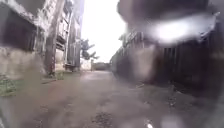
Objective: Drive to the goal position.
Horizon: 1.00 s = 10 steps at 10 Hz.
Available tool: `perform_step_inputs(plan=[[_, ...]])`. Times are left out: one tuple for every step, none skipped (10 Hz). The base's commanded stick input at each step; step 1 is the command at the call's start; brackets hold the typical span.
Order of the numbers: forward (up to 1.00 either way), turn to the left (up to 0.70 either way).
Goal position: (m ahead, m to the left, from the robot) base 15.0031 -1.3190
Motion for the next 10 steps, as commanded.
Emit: perform_step_inputs(plan=[[0.5, 0.02], [0.5, 0.02], [0.5, 0.02], [0.5, 0.02], [0.5, 0.02], [0.5, 0.02], [0.5, 0.02], [0.5, 0.02], [0.5, 0.02], [0.5, 0.02]])
